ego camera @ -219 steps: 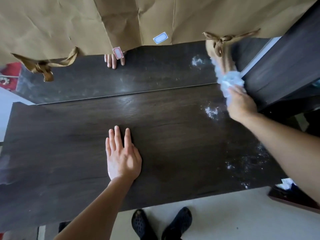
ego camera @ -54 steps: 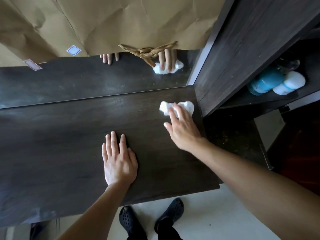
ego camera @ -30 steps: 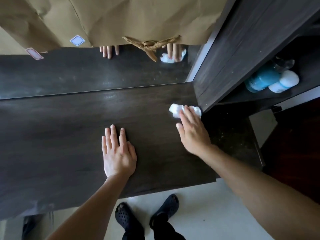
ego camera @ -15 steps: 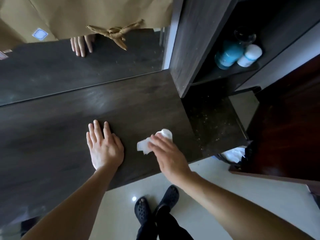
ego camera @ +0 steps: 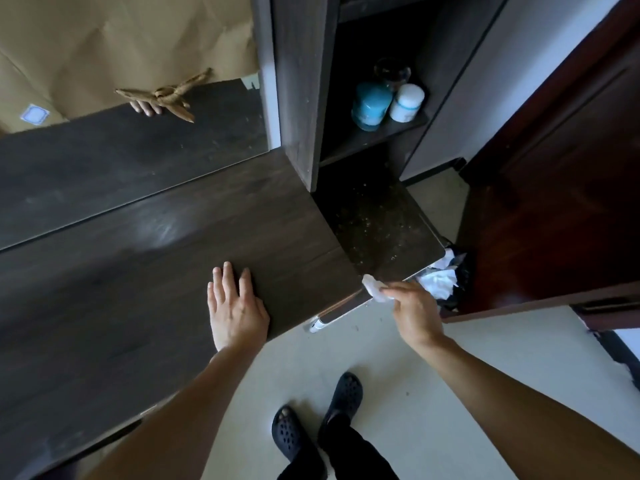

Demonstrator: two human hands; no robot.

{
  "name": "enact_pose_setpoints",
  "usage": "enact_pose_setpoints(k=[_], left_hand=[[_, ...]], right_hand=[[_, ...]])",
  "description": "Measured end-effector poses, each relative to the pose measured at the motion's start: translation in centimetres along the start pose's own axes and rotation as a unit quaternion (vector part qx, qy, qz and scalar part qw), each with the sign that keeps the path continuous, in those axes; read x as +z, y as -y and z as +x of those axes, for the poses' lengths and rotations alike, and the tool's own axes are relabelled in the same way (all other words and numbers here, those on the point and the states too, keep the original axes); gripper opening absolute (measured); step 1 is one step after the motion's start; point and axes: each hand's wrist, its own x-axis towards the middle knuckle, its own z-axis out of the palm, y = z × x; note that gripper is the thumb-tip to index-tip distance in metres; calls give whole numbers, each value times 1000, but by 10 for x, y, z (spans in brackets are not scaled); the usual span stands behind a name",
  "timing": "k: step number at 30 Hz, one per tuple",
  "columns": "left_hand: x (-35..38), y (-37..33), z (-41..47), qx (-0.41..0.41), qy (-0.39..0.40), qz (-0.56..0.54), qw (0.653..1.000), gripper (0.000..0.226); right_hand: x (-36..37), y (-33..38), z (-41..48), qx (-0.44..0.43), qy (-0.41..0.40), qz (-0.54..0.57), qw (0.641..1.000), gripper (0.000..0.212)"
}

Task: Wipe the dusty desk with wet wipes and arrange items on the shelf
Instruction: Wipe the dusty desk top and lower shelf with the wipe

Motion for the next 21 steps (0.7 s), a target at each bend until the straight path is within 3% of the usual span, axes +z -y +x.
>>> enact_pose_setpoints(k=[4,7,13,17,21], left_hand=[[8,-52,-3,51,27,-47,997,44],[17,-85,6,50,27,-62,996,43],[50,-135,32,-69,-14,-29,997,53],[70,-164,45,-120,-23,19,992,63],[82,-185,71,-137,-28,63,988,72]], right_hand=[[-16,-52,-25,245,0,42,969,43],[-25,-70,-27,337,-16,103,936,44],[-14,-120,32,338,-51,137,930,43],[-1,-162,106,311,-69,100,943,39],[14,-185,143,233,-19,-16,972,30]])
